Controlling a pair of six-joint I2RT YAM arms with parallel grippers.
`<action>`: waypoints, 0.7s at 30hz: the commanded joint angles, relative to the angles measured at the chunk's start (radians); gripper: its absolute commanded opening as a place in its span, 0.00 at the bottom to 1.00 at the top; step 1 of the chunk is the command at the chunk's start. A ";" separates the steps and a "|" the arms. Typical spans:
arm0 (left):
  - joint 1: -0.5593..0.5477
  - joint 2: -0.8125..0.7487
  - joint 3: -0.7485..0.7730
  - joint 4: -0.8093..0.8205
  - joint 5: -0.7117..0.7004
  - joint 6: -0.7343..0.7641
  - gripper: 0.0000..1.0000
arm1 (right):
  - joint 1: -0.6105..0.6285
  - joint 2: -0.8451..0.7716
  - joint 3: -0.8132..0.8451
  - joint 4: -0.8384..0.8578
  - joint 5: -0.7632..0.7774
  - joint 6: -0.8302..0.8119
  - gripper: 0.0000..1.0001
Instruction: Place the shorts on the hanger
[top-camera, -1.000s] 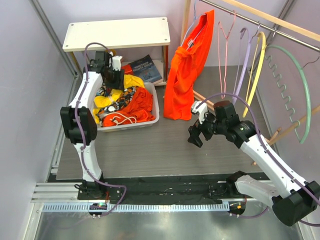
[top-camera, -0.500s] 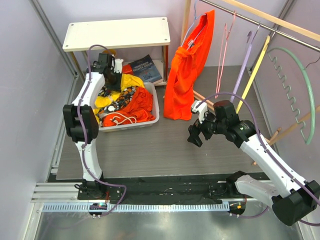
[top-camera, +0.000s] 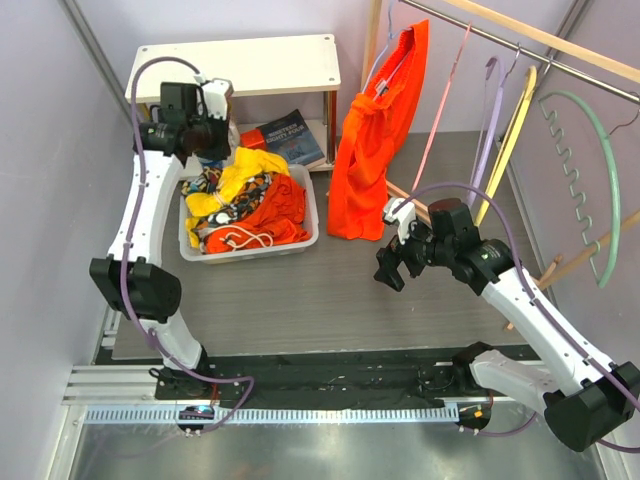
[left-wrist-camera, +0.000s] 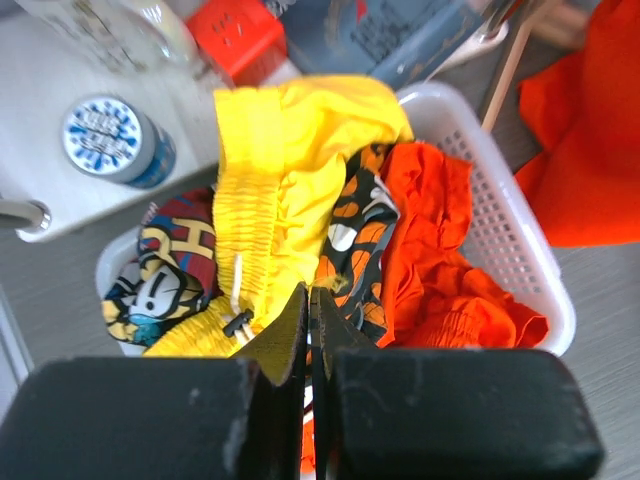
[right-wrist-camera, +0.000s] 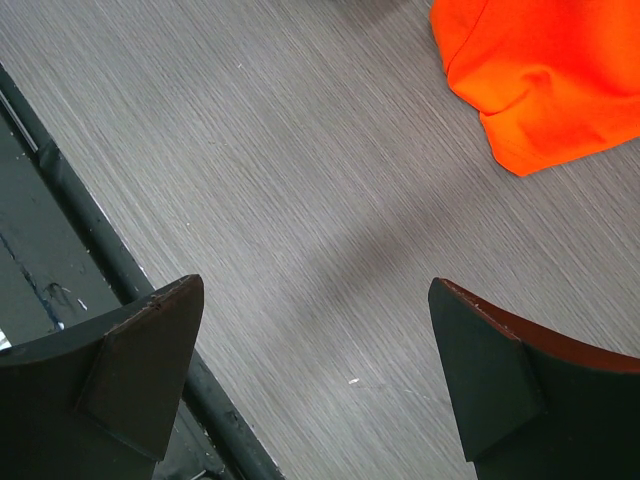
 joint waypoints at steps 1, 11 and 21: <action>-0.007 -0.031 0.060 -0.011 0.005 -0.022 0.00 | -0.001 -0.002 0.047 0.034 -0.008 0.010 1.00; -0.015 0.122 0.049 -0.002 -0.121 -0.034 0.63 | 0.001 -0.003 0.052 0.034 -0.006 0.013 1.00; -0.018 0.279 0.051 0.000 -0.150 -0.015 0.61 | 0.001 -0.008 0.044 0.030 0.003 0.010 1.00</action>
